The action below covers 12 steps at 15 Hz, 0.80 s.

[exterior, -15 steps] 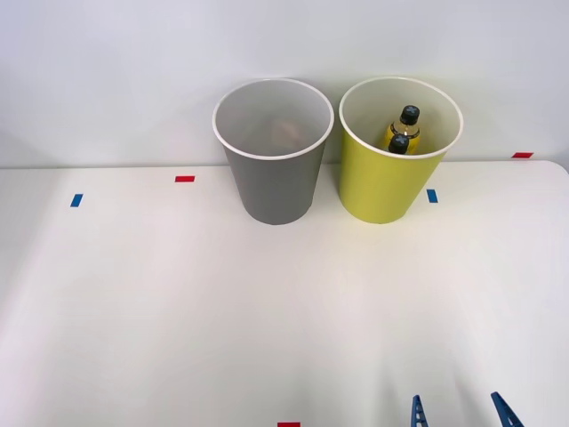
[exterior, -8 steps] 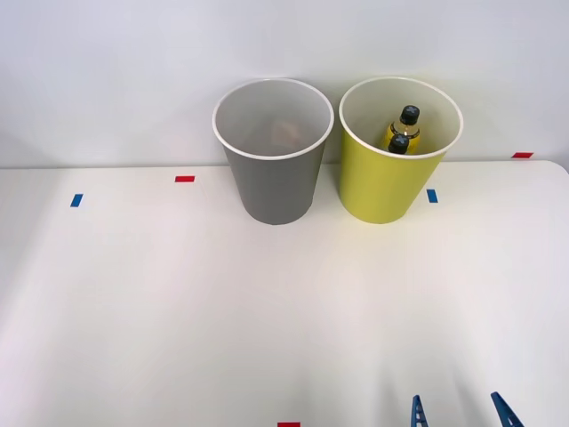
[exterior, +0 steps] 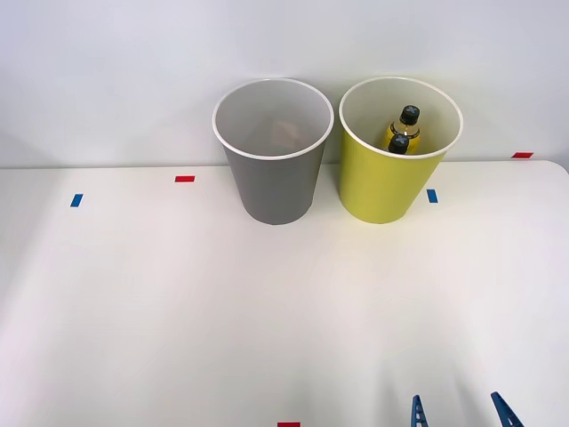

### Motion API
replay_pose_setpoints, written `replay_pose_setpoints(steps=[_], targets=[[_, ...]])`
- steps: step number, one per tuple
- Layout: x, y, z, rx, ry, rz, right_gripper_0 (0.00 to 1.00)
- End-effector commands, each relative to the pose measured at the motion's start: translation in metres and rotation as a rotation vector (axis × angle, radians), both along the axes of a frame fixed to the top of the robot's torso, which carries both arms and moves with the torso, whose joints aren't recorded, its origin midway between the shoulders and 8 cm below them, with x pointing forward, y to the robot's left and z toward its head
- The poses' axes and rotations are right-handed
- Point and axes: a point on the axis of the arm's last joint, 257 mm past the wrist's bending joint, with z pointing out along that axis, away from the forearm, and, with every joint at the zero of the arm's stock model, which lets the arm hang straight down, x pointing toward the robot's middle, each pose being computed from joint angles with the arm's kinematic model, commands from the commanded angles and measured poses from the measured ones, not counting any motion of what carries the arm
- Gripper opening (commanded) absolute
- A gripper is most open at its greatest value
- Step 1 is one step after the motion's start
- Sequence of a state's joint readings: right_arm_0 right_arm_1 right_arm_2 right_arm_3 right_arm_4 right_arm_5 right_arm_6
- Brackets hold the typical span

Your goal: Put cans in the gray bin, plastic bottles in the light green bin

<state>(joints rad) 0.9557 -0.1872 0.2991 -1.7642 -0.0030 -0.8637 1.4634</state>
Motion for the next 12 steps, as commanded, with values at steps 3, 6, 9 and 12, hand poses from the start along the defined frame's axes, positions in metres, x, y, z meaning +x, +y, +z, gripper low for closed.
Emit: replay_pose_setpoints(steps=[3,6,9,12], targets=[[0.0,0.0,0.0,0.0,0.0,0.0,1.0],[0.0,0.0,0.0,0.0,0.0,0.0,1.0],[0.0,0.0,0.0,0.0,0.0,0.0,1.0],[0.0,0.0,0.0,0.0,0.0,0.0,1.0]])
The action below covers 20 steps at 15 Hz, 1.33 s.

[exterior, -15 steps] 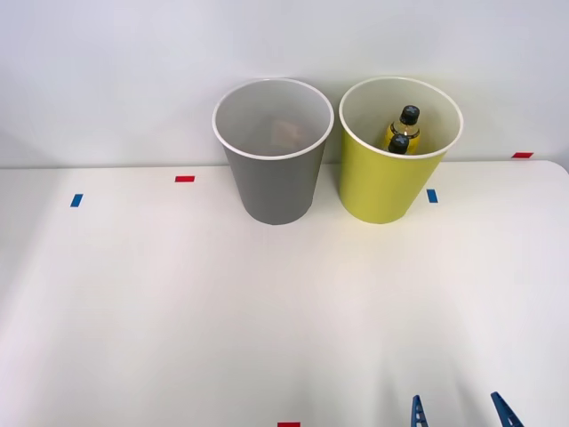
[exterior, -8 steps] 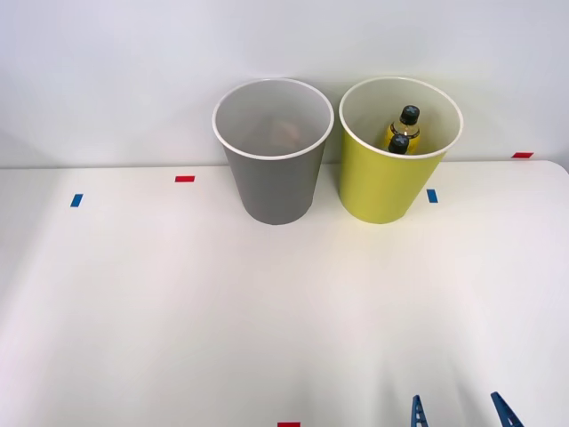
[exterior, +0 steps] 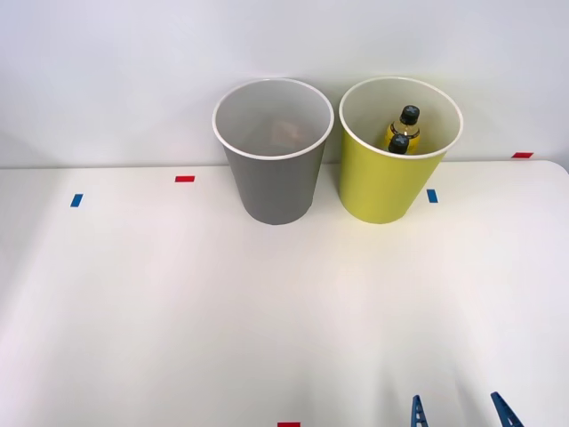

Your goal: Put cans in the gray bin, plastic bottles in the light green bin

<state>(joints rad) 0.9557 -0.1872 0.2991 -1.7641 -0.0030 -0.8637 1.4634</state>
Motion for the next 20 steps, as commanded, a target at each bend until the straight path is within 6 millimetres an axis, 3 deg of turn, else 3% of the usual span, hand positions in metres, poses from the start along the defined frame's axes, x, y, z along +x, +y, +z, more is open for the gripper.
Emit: replay_pose_setpoints(steps=[1,20], targets=[[0.0,0.0,0.0,0.0,0.0,0.0,1.0],[0.0,0.0,0.0,0.0,0.0,0.0,1.0]])
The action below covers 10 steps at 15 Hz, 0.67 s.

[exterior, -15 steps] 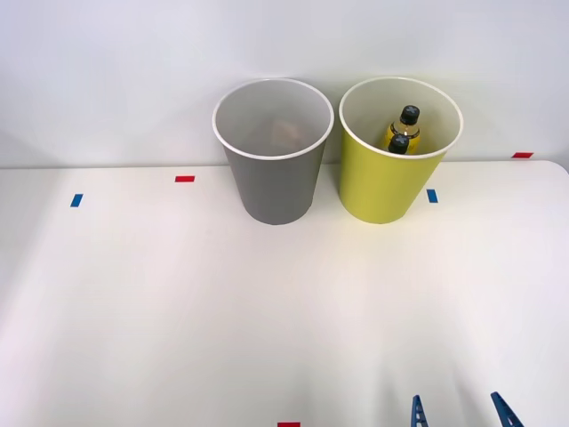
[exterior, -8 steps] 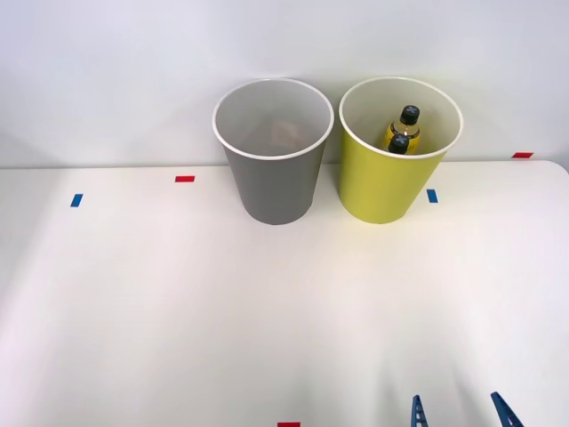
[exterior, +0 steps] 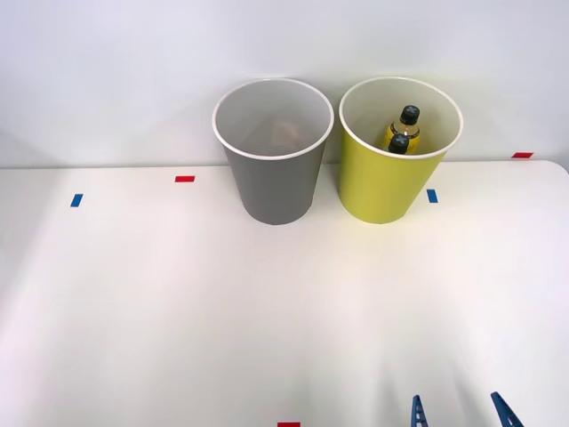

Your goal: Put cans in the gray bin, plastic bottles in the light green bin

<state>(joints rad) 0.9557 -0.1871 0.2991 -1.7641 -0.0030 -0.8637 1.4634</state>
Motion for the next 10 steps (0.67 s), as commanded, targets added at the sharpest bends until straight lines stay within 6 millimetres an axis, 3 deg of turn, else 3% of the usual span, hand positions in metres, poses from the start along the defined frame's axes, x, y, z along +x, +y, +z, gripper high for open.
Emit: replay_pose_setpoints(steps=[1,10], targets=[[0.0,0.0,0.0,0.0,0.0,0.0,1.0],[0.0,0.0,0.0,0.0,0.0,0.0,1.0]])
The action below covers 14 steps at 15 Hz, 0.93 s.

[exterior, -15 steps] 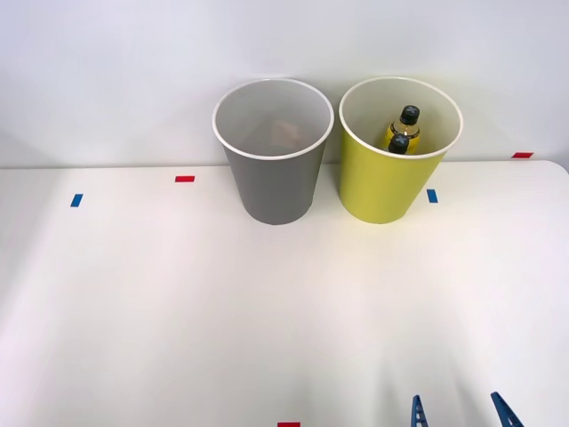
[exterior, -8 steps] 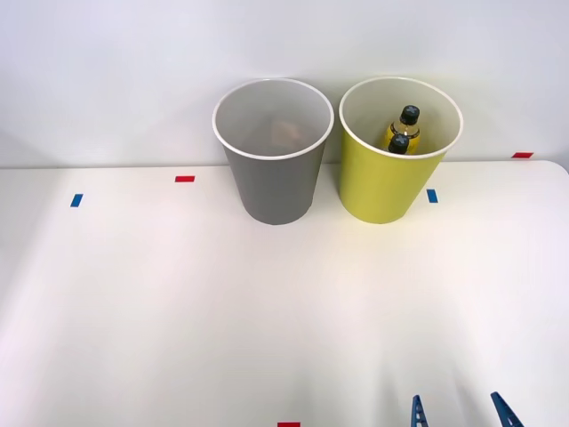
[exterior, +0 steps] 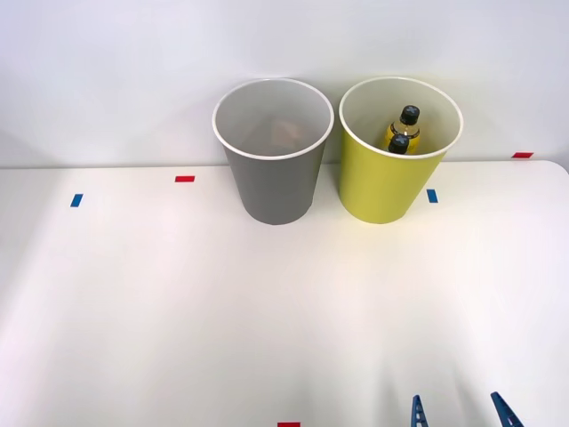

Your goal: Put cans in the gray bin, plastic bottles in the light green bin

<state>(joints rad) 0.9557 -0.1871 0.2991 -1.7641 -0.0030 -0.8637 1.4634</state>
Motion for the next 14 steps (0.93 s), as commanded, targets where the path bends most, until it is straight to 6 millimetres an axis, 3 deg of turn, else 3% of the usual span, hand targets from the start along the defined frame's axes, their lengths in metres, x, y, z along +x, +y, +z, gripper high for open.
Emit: replay_pose_setpoints(steps=[1,14], targets=[[0.0,0.0,0.0,0.0,0.0,0.0,1.0],[0.0,0.0,0.0,0.0,0.0,0.0,1.0]])
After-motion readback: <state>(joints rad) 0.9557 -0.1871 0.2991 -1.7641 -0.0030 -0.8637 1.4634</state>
